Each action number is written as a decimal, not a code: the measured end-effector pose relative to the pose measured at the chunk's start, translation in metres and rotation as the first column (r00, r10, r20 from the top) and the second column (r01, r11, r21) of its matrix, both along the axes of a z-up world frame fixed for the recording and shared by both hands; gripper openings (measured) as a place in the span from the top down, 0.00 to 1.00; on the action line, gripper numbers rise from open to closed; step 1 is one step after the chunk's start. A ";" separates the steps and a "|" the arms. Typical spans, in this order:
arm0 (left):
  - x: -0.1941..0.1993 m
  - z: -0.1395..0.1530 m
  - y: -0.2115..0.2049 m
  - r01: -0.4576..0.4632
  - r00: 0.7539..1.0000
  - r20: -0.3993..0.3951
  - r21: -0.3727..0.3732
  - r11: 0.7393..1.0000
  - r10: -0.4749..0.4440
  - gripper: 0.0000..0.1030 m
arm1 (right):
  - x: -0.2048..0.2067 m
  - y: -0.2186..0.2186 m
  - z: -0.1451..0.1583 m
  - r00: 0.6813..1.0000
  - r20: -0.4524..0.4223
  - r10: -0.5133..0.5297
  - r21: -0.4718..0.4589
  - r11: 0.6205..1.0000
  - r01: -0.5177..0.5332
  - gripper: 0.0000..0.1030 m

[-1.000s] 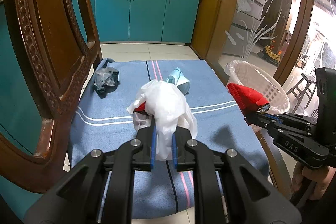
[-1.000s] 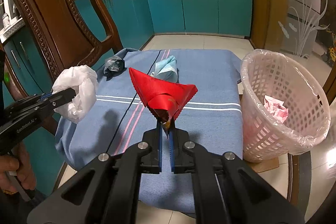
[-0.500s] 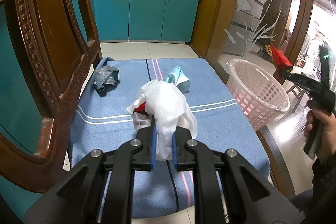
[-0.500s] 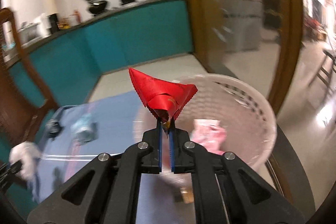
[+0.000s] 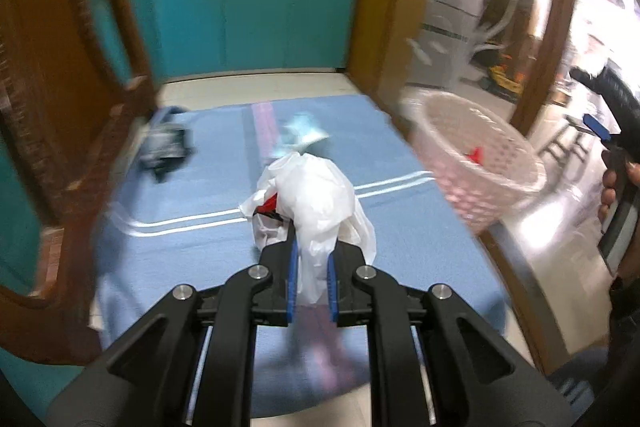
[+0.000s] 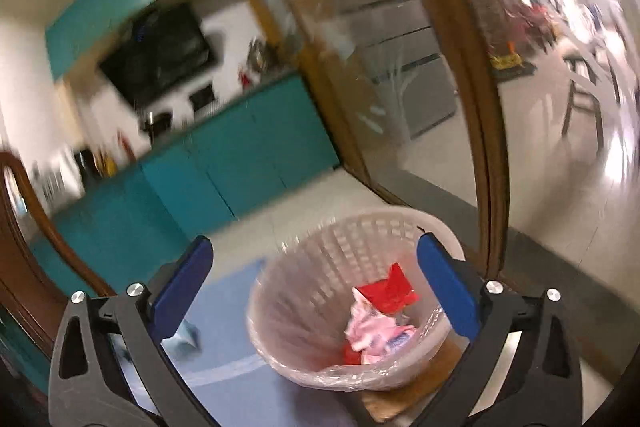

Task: Collect trash
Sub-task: 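Carry the white plastic bag over the wastebasket with the left tool and release, then grasp the dark plastic bag on the stool with the left tool, then grasp the blue face mask with the right tool while the left tool holds the dark bag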

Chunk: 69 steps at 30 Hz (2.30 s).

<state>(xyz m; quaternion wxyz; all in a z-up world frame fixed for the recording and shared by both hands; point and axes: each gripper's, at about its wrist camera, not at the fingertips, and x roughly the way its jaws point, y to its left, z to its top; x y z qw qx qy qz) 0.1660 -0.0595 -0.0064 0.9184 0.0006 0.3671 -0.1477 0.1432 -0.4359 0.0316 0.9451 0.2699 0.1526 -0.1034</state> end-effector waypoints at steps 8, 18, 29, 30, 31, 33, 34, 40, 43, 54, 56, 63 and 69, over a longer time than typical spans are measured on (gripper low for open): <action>0.042 0.028 -0.153 0.225 0.973 0.057 0.002 0.974 -0.225 0.87 | -0.002 -0.029 -0.008 0.994 0.007 -0.106 0.079 0.991 0.105 0.03; 0.070 0.024 -0.197 0.062 0.994 0.087 0.085 0.994 -0.069 0.11 | -0.001 -0.019 -0.005 0.999 0.011 -0.043 0.087 0.995 0.042 0.03; 0.090 -0.021 -0.004 -0.639 0.768 0.153 0.124 0.759 0.621 0.07 | 0.018 0.044 -0.002 0.987 -0.026 0.158 0.041 0.987 -0.157 0.03; 0.099 -0.024 0.007 -0.676 0.736 0.141 0.118 0.727 0.662 0.07 | 0.021 0.051 -0.003 0.984 -0.036 0.175 0.034 0.984 -0.173 0.03; 0.108 -0.028 0.015 -0.705 0.709 0.131 0.120 0.699 0.693 0.07 | 0.023 0.054 -0.003 0.982 -0.041 0.185 0.030 0.982 -0.184 0.03; 0.120 -0.034 0.029 -0.749 0.663 0.125 0.127 0.651 0.738 0.07 | 0.028 0.064 -0.006 0.977 -0.058 0.207 0.017 0.978 -0.206 0.03; 0.129 -0.037 0.033 -0.767 0.641 0.119 0.130 0.628 0.759 0.07 | 0.031 0.067 -0.007 0.975 -0.065 0.214 0.012 0.977 -0.213 0.03; 0.178 -0.058 0.064 -0.822 0.558 0.026 0.154 0.549 0.829 0.07 | 0.043 0.083 -0.013 0.964 -0.097 0.250 -0.018 0.967 -0.252 0.03; 0.198 -0.072 0.077 -0.841 0.516 -0.019 0.176 0.511 0.856 0.07 | 0.047 0.085 -0.014 0.961 -0.106 0.257 -0.019 0.965 -0.260 0.03; 0.201 -0.066 0.078 -0.683 0.720 -0.057 0.117 0.721 0.691 0.52 | 0.066 0.112 -0.021 0.936 -0.152 0.319 -0.024 0.945 -0.326 0.03; 0.174 -0.044 0.069 -0.609 0.789 -0.031 0.082 0.789 0.613 0.52 | 0.074 0.122 -0.028 0.926 -0.185 0.330 -0.031 0.940 -0.341 0.03; 0.018 0.052 0.053 -0.320 0.934 0.175 0.018 0.947 0.312 0.51 | 0.115 0.187 -0.064 0.847 -0.360 0.392 -0.121 0.880 -0.459 0.03; -0.028 0.046 0.079 -0.254 0.951 0.156 -0.091 0.963 0.266 0.51 | 0.158 0.257 -0.089 0.804 -0.433 0.408 -0.206 0.823 -0.529 0.03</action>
